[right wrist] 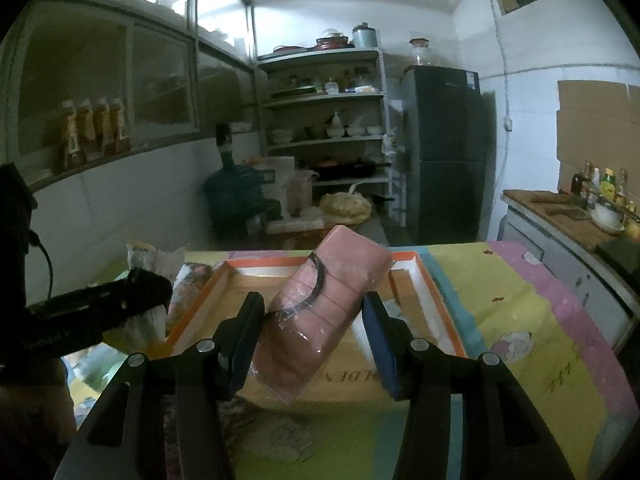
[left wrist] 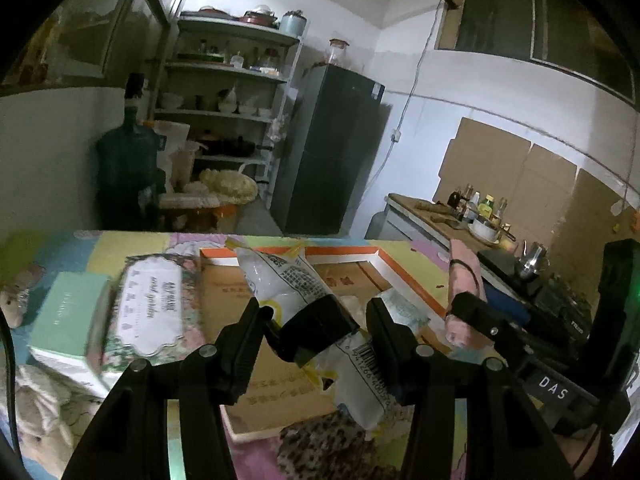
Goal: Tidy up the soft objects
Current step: 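Carry the snack bag with the left gripper while the right carries the pink package to the tray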
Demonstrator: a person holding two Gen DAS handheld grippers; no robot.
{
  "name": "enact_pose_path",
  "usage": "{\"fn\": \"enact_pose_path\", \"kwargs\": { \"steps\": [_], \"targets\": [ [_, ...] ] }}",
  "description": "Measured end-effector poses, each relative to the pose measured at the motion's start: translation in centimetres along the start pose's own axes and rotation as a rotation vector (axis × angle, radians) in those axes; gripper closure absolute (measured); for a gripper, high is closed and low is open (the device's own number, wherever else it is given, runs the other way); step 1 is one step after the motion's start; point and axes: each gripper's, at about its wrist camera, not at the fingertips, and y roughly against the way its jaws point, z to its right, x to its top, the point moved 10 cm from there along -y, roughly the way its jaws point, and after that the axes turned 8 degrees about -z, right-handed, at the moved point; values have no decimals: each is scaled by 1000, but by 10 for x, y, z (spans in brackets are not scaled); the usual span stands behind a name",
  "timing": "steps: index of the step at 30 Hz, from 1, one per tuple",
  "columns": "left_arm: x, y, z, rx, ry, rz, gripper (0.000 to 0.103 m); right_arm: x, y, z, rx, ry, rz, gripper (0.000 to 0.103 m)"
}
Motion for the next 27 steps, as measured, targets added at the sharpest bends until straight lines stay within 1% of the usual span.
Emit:
{"fn": "enact_pose_path", "kwargs": {
  "steps": [8,19,24,27],
  "targets": [
    [2,-33,0,17,16,-47,51,4,-21,21,6,-11,-21,51],
    [-3,-70,-8,46,25,-140,51,0,-58,31,33,-15,-86,51],
    [-10,-85,-11,42,47,-188,51,-7,-77,28,52,2,-137,51],
    [-15,-94,-13,21,68,-223,51,-10,-85,29,48,8,-158,51]
  ]
}}
